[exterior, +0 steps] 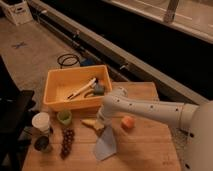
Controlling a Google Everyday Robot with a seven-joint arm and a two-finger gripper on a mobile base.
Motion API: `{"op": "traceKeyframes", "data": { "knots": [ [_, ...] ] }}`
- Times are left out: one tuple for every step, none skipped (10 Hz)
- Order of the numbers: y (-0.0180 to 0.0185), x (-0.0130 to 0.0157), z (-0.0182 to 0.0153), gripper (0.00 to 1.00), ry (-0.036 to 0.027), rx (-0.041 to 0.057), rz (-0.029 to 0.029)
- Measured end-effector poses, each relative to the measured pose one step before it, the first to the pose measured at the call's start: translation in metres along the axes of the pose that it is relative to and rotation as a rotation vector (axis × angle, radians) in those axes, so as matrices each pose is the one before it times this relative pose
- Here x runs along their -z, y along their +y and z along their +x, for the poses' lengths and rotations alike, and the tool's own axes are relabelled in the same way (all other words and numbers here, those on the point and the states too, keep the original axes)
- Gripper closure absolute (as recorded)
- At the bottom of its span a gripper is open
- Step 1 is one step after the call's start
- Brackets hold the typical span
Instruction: Place banana in table surface
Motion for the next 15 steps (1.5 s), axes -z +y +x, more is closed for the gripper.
{"op": "traceKeyframes", "data": {
  "knots": [
    [0.00633,0.01980,-0.00777,1.00,-0.05138,-0.00872,0.02698],
    [0.00493,0.01845,-0.00735,1.00,-0.04239,-0.00980,0.02305],
    [0.00140,0.01468,-0.00364,1.00,-0.03384,-0.01288,0.02536],
    [0.00211,0.01436,-0.00259,1.00,-0.03172,-0.01447,0.02488],
    [-0.00016,0.01208,0.00037,1.00,-0.00741,-0.02127,0.02058],
    [-0.00147,0.00487,0.00249,1.00,0.00190,-0.01927,0.00909],
    [-0.00457,0.00330,0.00880,1.00,0.00906,-0.04182,0.00774],
    [-0.00839,-0.00254,0.01487,1.00,0.01159,-0.05170,0.00674],
    [-0.00547,-0.00549,0.00981,1.00,0.00564,-0.03274,0.00185],
    [-0.00598,-0.00699,0.01021,1.00,0.00752,-0.03183,0.00109],
    [-0.01491,-0.01217,0.01856,0.99,0.01095,-0.06906,-0.01349],
    [-0.01154,-0.00646,0.00928,0.95,0.00545,-0.04375,-0.00940],
    [-0.00919,-0.00584,0.00470,0.87,0.00497,-0.03157,-0.00835],
    [-0.01223,-0.00409,0.00318,0.75,0.00499,-0.03365,-0.00387],
    [-0.00783,0.00160,0.00044,0.65,-0.00129,-0.02275,0.00232]
  ]
}}
